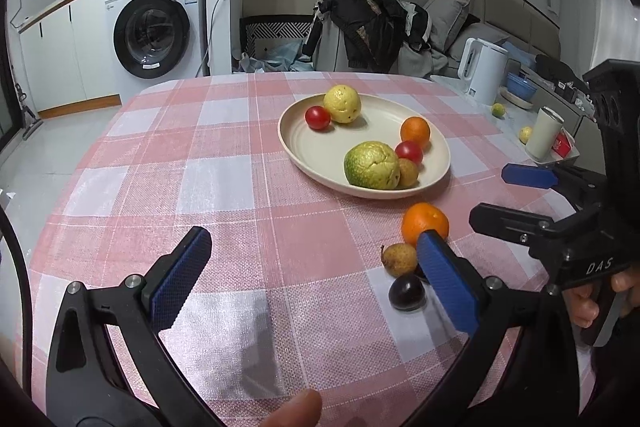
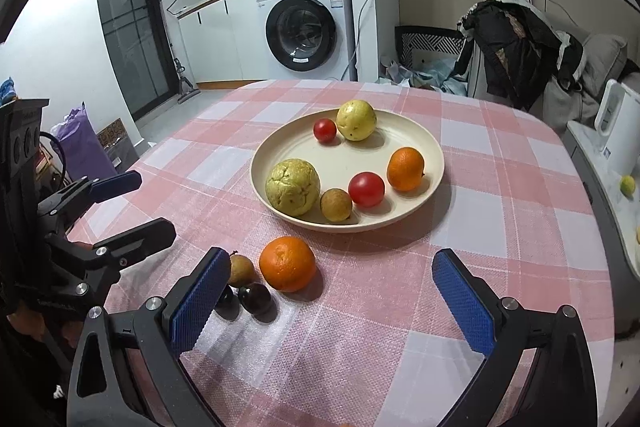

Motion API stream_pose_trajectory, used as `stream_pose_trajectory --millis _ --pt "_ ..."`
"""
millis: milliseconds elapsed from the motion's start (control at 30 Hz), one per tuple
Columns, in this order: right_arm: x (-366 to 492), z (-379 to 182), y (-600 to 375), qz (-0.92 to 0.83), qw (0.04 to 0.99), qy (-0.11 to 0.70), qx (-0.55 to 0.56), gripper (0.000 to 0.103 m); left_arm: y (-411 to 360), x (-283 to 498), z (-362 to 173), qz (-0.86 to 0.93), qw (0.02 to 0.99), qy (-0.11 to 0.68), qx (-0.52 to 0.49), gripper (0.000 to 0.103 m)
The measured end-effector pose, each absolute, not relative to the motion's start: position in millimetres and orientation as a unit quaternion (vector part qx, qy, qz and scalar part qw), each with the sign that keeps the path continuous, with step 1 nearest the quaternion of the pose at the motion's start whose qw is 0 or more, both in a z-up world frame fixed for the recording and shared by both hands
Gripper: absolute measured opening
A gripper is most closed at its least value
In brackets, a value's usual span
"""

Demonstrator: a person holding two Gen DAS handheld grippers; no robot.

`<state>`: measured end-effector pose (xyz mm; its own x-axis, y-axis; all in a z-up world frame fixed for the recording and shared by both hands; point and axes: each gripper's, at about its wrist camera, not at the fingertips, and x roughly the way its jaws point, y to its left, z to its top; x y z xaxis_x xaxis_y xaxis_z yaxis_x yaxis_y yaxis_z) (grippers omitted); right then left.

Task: Organize fruits
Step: 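Withdraw both open tools from the plate toward the remaining fruit, then grasp the second orange with the right tool and lift it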

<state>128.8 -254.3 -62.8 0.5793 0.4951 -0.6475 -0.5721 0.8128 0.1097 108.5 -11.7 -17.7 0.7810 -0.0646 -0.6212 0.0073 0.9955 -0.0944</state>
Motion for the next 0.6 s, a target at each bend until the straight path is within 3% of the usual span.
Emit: stream_pose_trajectory --millis 600 --pt "142 -85 -247 0.292 0.872 0.392 -0.029 0.102 -7 109 -22 -0.005 0.946 0.322 -0.049 0.102"
